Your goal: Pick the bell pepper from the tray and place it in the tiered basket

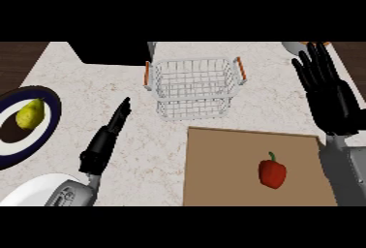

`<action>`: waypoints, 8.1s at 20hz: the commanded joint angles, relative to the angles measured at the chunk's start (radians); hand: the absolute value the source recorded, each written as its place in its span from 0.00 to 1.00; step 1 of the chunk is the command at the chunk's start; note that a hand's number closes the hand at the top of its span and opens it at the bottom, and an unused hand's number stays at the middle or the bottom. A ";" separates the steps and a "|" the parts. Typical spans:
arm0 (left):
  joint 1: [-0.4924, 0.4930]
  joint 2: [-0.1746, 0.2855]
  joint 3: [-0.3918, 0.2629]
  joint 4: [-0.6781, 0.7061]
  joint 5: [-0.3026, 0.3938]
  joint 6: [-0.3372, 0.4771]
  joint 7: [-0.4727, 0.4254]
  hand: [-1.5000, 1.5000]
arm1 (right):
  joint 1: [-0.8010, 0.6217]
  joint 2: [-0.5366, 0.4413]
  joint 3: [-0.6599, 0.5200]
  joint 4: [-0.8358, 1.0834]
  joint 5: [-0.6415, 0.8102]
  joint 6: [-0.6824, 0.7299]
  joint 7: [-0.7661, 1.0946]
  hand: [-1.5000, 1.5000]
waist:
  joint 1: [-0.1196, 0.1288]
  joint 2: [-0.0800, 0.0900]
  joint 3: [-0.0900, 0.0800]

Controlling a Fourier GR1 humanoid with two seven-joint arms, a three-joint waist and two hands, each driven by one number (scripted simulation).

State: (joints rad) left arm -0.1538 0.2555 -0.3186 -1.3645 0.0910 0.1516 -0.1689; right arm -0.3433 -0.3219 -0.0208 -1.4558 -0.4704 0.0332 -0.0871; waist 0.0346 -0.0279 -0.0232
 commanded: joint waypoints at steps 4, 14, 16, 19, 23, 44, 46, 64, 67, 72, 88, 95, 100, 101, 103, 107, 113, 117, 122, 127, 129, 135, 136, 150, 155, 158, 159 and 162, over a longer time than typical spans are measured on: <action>0.000 0.011 0.051 0.007 0.043 -0.020 0.011 0.50 | 0.028 0.074 0.018 0.099 0.268 -0.427 0.055 0.00 | -0.024 0.030 0.019; -0.041 0.010 0.076 0.030 0.112 -0.101 0.101 0.50 | 0.035 0.280 0.124 0.248 0.634 -1.019 0.033 0.00 | -0.033 0.028 0.022; -0.013 0.028 0.107 0.037 0.144 -0.135 0.058 0.50 | 0.017 0.218 0.215 0.215 0.769 -1.055 0.222 0.00 | -0.038 0.023 0.019; -0.003 0.003 0.081 0.036 0.121 -0.103 0.075 0.50 | -0.018 0.128 0.261 0.272 0.893 -0.978 0.446 0.00 | -0.046 0.018 0.013; 0.021 0.018 0.080 0.022 0.108 -0.095 0.067 0.50 | 0.039 0.013 0.300 0.366 0.962 -0.781 0.598 0.00 | -0.053 0.012 0.003; 0.015 0.016 0.107 0.026 0.121 -0.101 0.070 0.50 | -0.260 0.051 0.491 0.127 1.144 0.009 1.572 0.00 | -0.069 0.007 0.017; 0.047 0.014 0.095 0.007 0.114 -0.097 0.067 0.50 | -0.236 0.046 0.472 0.144 1.165 0.050 1.573 0.00 | -0.066 0.006 0.017; 0.054 -0.006 0.097 0.021 0.091 -0.107 0.035 0.50 | 0.044 0.216 0.292 0.042 1.410 0.135 1.575 0.00 | -0.060 0.021 0.020; 0.015 -0.022 0.094 -0.007 0.091 -0.080 0.109 0.50 | 0.103 0.259 0.269 -0.027 1.452 0.161 1.575 0.00 | -0.060 0.018 0.022; 0.056 0.015 0.111 0.000 0.104 -0.150 0.049 0.50 | 0.181 0.318 0.282 -0.051 1.518 0.130 1.575 0.00 | -0.040 0.025 0.022; -0.003 -0.058 0.141 0.058 0.053 -0.139 0.065 0.50 | 0.257 0.321 0.299 -0.090 1.622 -0.009 1.364 1.00 | -0.035 0.028 0.023; -0.005 -0.041 0.172 0.061 0.037 -0.180 0.065 0.50 | 0.172 0.321 0.278 0.005 1.631 -0.019 1.365 1.00 | -0.030 0.029 0.023; 0.085 -0.081 0.132 -0.021 -0.013 -0.157 0.056 0.50 | 0.170 0.256 0.205 -0.148 1.621 0.176 1.196 1.00 | -0.033 0.027 0.023; 0.006 -0.051 0.173 0.018 0.026 -0.176 0.084 0.50 | 0.171 0.124 0.142 -0.092 1.522 0.155 0.971 1.00 | -0.035 0.029 0.024; 0.014 -0.038 0.180 0.029 0.049 -0.211 0.057 0.50 | 0.166 0.015 0.172 -0.085 1.452 0.204 0.746 1.00 | -0.029 0.034 0.025; 0.026 -0.059 0.157 0.019 0.019 -0.176 0.061 0.50 | 0.164 -0.152 0.167 -0.076 1.368 0.199 0.397 1.00 | -0.029 0.032 0.028; 0.035 -0.068 0.158 0.031 0.021 -0.181 0.049 0.50 | 0.039 -0.144 -0.098 -0.010 0.995 0.238 0.127 1.00 | -0.031 0.031 0.027; -0.001 -0.058 0.187 0.058 0.020 -0.176 0.053 0.50 | -0.027 -0.186 -0.190 -0.037 0.881 0.290 0.032 1.00 | -0.041 0.028 0.024; 0.006 -0.098 0.164 0.116 -0.024 -0.176 -0.004 0.50 | -0.191 -0.174 -0.168 -0.121 0.830 0.415 0.243 1.00 | -0.038 0.027 0.022; -0.006 -0.093 0.181 0.074 0.011 -0.210 0.058 0.50 | -0.409 -0.092 -0.132 -0.043 0.819 0.385 0.404 1.00 | -0.026 0.029 0.022; -0.010 -0.053 0.207 0.013 0.025 -0.219 0.119 0.50 | -0.515 -0.100 -0.139 0.009 0.802 0.411 0.472 1.00 | -0.020 0.028 0.022; 0.016 -0.081 0.185 0.005 -0.010 -0.207 0.079 0.50 | -0.724 0.036 -0.056 0.095 0.835 0.370 0.675 1.00 | -0.019 0.028 0.022; 0.084 -0.056 0.177 -0.069 -0.007 -0.218 0.113 0.50 | -0.692 0.067 -0.042 0.123 0.860 0.322 0.629 1.00 | -0.014 0.028 0.023; 0.024 -0.100 0.206 0.055 -0.019 -0.232 0.050 0.50 | -0.957 0.282 0.025 0.638 0.992 0.130 0.492 1.00 | -0.011 0.034 0.022; 0.051 -0.117 0.185 -0.027 -0.035 -0.213 0.091 0.50 | -0.979 0.319 0.008 0.751 0.988 0.096 0.431 1.00 | -0.012 0.032 0.023; -0.020 -0.110 0.201 0.014 -0.034 -0.225 0.116 0.50 | -1.066 0.320 0.037 0.814 0.865 0.031 0.473 1.00 | 0.003 0.035 0.022; 0.015 -0.099 0.219 0.005 -0.018 -0.234 0.103 0.50 | -1.032 0.321 -0.011 0.833 0.878 0.056 0.416 1.00 | -0.005 0.034 0.022; -0.001 -0.117 0.204 0.013 -0.044 -0.216 0.121 0.50 | -1.043 0.321 0.003 0.823 0.811 0.073 0.465 1.00 | -0.014 0.031 0.023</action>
State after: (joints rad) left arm -0.1456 0.1486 -0.1128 -1.3541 0.0598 -0.0743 -0.0669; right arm -1.3748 -0.0088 -0.0183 -0.6530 0.3969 0.0959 0.3641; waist 0.0292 0.0057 -0.0009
